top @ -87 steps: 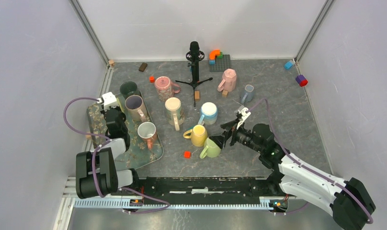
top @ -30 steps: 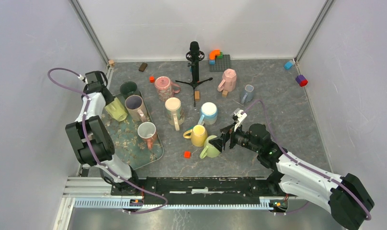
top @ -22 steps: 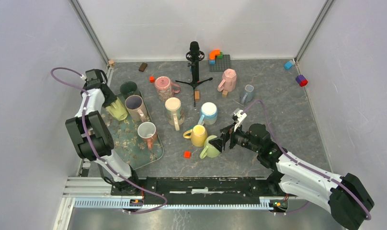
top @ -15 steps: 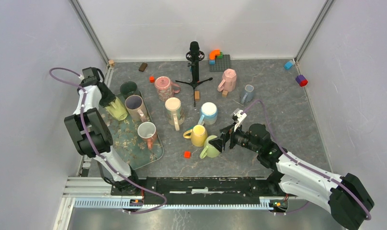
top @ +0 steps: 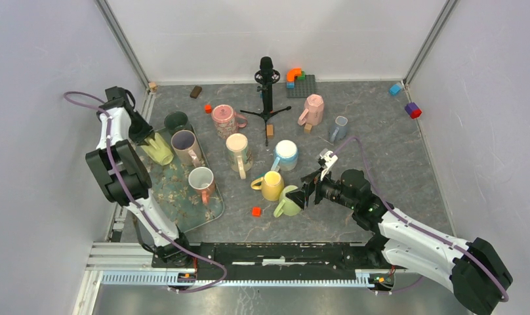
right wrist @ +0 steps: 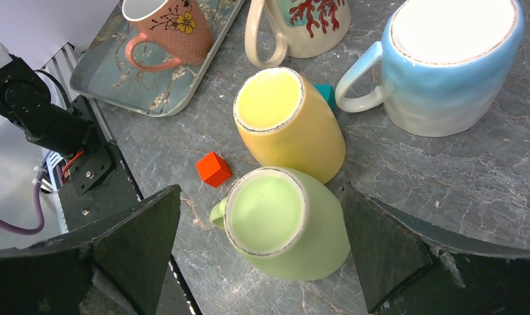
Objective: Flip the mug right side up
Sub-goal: Place the cup on the tray.
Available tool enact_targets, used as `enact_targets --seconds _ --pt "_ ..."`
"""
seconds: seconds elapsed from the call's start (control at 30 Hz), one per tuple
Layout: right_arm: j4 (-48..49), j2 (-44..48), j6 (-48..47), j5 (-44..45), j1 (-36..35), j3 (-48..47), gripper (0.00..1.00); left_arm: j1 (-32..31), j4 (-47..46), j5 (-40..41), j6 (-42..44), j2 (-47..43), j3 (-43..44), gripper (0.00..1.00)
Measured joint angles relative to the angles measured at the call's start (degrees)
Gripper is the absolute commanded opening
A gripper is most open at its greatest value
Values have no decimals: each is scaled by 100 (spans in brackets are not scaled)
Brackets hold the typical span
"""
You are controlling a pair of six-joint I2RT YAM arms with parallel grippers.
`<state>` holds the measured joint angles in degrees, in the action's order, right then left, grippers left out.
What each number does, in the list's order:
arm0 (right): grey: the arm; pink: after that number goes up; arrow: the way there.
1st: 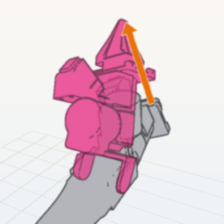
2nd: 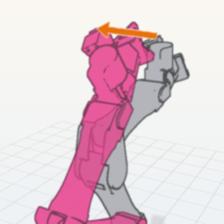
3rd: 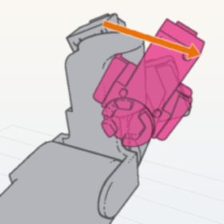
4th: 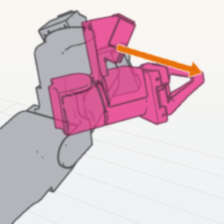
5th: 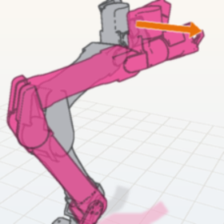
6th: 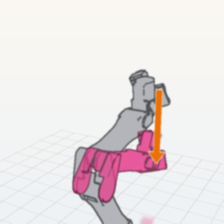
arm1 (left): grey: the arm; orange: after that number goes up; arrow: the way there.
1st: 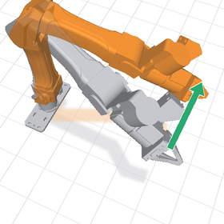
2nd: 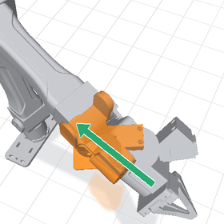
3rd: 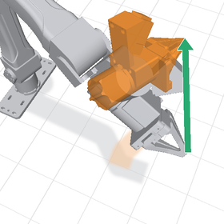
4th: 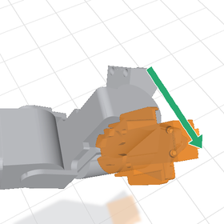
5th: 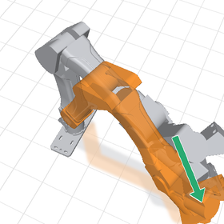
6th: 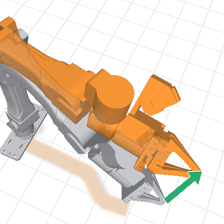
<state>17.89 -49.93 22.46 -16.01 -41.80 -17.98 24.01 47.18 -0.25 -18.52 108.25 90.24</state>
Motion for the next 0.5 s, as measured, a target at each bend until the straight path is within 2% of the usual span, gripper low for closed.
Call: enact_targets --seconds 0.27,0.37,0.43,0.5 --pt "-7 2 -28 -2 0 0 97 96 503 -184 -9 304 516 30" --pt "-24 2 -35 -2 0 0 97 105 586 -243 -33 341 627 18" --pt "-59 2 -44 -2 0 0 97 105 645 -282 -37 374 691 4" --pt "-94 2 -48 -2 0 0 97 105 684 -297 -48 389 721 2"
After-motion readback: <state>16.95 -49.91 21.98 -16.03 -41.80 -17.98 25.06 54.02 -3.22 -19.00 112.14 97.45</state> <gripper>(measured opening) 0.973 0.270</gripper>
